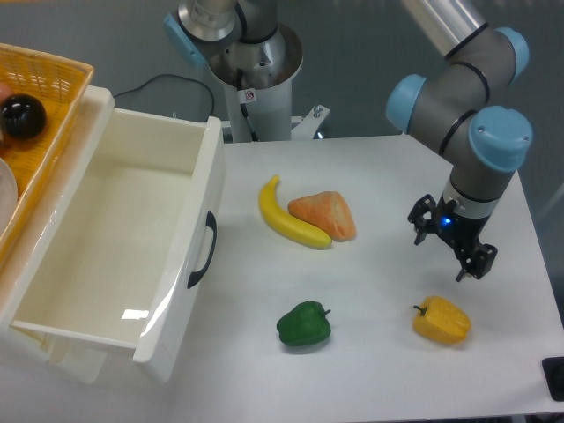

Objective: Pick up the yellow pepper
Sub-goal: 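Move the open gripper over the yellow bell pepper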

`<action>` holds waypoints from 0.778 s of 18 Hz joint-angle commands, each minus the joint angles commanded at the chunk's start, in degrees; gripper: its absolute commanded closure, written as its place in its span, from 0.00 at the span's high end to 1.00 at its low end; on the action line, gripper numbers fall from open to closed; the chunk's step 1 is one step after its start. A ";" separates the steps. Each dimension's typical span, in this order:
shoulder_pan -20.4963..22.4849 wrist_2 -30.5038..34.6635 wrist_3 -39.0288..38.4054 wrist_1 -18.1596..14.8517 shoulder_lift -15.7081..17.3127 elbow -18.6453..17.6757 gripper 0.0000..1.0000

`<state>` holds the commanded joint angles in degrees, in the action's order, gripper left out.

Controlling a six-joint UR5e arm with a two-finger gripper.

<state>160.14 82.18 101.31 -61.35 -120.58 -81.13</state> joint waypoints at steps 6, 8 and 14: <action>0.79 0.09 18.04 2.02 -3.34 3.86 1.00; 0.70 0.17 18.48 2.11 -4.48 5.79 1.00; -1.58 3.95 18.49 5.79 -9.14 9.41 1.00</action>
<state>158.56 86.13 119.79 -55.56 -129.72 -71.72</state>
